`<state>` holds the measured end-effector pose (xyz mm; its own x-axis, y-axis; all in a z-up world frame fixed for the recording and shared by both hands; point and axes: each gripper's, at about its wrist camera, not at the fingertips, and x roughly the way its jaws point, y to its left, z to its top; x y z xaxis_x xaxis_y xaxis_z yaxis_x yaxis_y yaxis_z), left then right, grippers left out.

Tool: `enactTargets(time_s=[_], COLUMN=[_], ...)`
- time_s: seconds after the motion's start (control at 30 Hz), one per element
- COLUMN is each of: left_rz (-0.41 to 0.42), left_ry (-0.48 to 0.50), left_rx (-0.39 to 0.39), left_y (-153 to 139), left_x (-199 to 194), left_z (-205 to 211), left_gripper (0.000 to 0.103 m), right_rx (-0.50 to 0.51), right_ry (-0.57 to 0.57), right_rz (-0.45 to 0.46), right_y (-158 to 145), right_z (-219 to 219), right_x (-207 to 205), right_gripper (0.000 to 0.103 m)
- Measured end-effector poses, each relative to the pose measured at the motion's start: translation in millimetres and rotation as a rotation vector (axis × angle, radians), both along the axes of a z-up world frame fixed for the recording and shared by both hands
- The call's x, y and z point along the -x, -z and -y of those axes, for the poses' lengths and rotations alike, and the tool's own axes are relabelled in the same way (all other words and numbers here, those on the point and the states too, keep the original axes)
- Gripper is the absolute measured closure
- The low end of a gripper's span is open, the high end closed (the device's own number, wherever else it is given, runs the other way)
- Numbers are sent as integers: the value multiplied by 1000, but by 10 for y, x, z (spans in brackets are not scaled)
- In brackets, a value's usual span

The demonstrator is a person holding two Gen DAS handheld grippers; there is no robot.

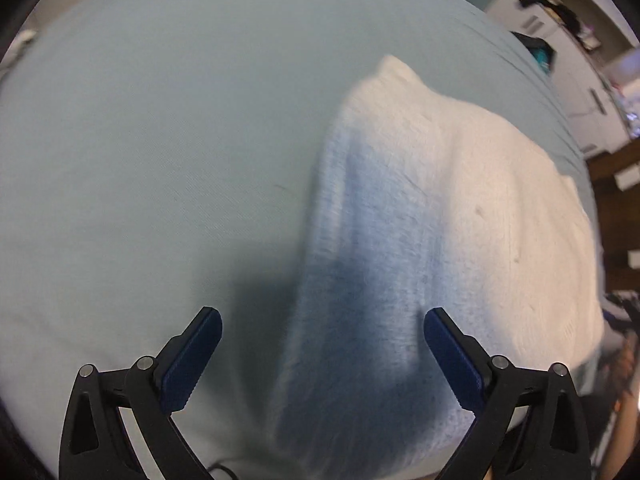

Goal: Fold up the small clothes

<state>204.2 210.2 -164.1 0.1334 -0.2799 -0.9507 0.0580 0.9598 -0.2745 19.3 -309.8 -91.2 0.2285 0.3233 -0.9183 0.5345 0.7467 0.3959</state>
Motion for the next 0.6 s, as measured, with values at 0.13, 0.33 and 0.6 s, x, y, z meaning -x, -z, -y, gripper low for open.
enactTargets(time_s=[0.13, 0.33, 0.6], left_rz=[40, 52, 30], left_ry=[54, 17, -242], left_rx=[0, -75, 49], left_y=[7, 43, -28], left_x=[-117, -254, -132], left_z=[166, 360, -118], left_gripper=[2, 92, 94], right_rx=[-29, 40, 225], right_ry=[-74, -168, 13], right_rz=[14, 42, 248], right_y=[217, 2, -325], right_z=[-204, -634, -482], right_x=[-357, -302, 120], right_gripper=[30, 94, 97])
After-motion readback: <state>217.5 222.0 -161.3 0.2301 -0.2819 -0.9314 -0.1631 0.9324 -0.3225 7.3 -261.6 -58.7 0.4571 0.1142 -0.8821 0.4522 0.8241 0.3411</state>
